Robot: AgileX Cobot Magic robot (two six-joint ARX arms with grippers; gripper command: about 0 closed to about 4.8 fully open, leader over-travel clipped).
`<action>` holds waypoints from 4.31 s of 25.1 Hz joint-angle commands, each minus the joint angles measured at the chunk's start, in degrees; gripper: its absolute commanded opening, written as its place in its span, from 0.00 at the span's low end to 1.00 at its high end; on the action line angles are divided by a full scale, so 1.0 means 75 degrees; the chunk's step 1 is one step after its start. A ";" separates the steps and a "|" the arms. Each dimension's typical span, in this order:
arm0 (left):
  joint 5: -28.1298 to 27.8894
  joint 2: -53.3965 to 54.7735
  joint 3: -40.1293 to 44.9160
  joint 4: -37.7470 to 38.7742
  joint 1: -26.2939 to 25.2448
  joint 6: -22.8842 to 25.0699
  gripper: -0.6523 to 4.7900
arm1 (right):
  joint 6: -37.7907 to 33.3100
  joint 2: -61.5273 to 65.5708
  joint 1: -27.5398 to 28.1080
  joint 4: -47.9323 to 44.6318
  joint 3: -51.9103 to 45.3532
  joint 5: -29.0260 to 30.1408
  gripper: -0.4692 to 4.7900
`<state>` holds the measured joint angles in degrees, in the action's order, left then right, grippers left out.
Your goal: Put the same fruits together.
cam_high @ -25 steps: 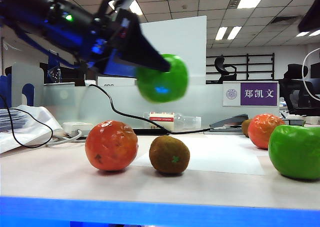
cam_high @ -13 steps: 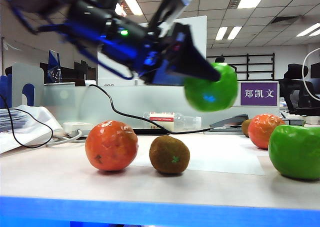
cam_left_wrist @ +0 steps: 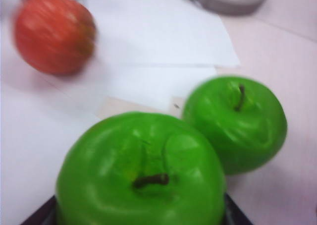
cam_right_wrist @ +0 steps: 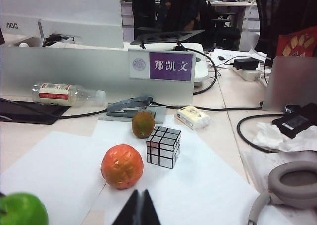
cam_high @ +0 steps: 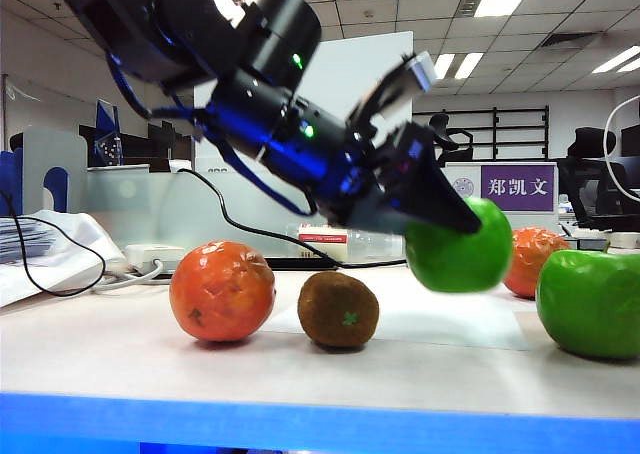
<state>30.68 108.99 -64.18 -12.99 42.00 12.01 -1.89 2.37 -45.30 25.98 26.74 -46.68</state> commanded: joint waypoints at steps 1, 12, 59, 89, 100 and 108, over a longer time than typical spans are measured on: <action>0.0087 0.0166 -0.0041 -0.0277 0.0152 0.0073 0.11 | 0.0102 0.0023 -0.0003 0.0152 0.0192 -0.0017 0.08; -0.0003 0.0490 -0.0073 -0.0597 0.0437 0.0172 0.18 | 0.0122 0.0023 -0.0009 0.0303 0.0283 0.0035 0.08; -0.0705 -0.1958 -0.1046 0.7038 -0.1982 0.2238 1.00 | 0.0119 0.0023 -0.0020 0.0338 0.0271 0.0300 0.08; -0.1717 -0.1955 -0.0761 0.7606 -0.1979 0.2605 1.00 | 0.0055 0.1262 -0.0012 0.0921 0.0271 0.3194 0.08; -0.1454 -0.1897 -0.0434 0.7079 -0.1979 0.2597 1.00 | 0.0055 0.2366 -0.0015 0.0035 0.0274 0.3888 0.08; -0.1317 -0.1690 -0.0434 0.6948 -0.1979 0.2597 1.00 | 0.0050 0.2585 -0.0017 -0.0076 0.0274 0.4077 0.08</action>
<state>20.38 96.03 -67.40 39.64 27.16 31.33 -1.41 21.67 -45.34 27.22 28.47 -16.27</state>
